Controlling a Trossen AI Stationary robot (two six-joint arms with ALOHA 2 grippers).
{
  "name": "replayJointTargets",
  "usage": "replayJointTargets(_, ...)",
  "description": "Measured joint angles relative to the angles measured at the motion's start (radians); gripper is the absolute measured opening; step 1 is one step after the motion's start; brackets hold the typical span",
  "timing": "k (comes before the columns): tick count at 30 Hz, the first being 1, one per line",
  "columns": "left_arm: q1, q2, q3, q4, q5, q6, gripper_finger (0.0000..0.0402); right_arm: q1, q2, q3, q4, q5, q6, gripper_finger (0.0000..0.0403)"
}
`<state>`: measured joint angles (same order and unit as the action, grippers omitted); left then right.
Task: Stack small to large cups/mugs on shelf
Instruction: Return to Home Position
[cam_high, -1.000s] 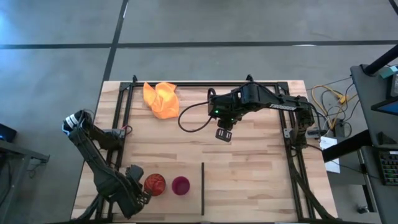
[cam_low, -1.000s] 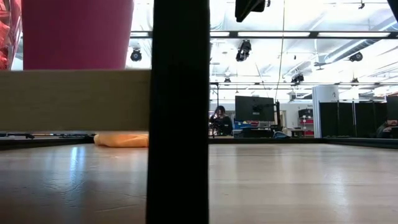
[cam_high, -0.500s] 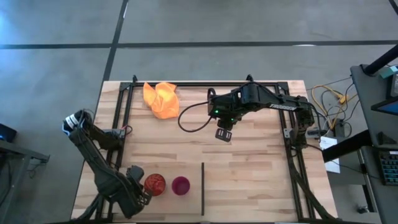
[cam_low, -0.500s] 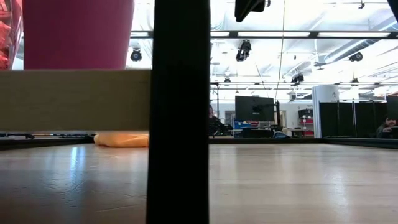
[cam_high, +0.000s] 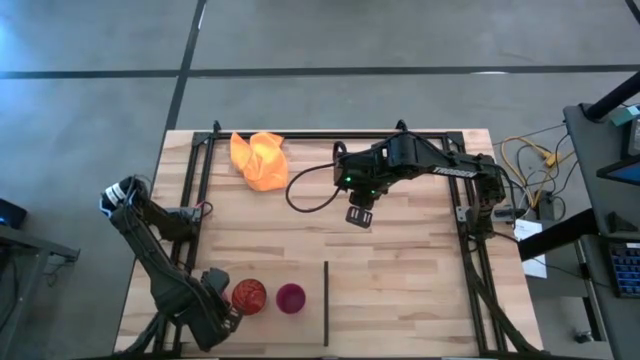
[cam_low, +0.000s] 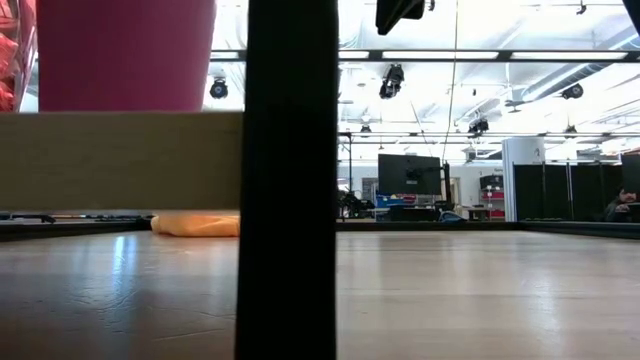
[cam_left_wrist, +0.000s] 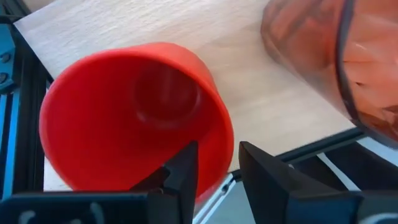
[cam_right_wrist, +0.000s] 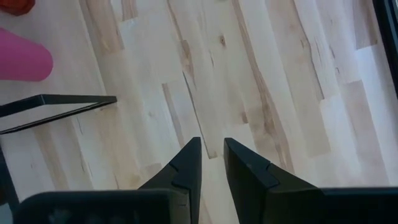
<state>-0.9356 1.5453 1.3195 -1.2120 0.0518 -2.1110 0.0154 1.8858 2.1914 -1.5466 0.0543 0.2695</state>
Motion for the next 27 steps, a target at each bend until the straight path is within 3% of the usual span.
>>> replayJointTargets(14,0.013,-0.122,0.001,-0.019,-0.015,0.004,0.0103,0.0,0.0,0.0,0.02,0.0,-0.052,0.0063)
replayJointTargets(21,0.038,-0.217,0.007,-0.054,-0.287,0.152,0.0103,0.0,0.0,0.0,0.06,0.0,-0.087,0.0063)
replayJointTargets(27,0.137,-0.319,0.007,-0.054,-0.517,0.477,0.0103,0.0,0.0,0.0,0.089,0.006,-0.097,0.0063)
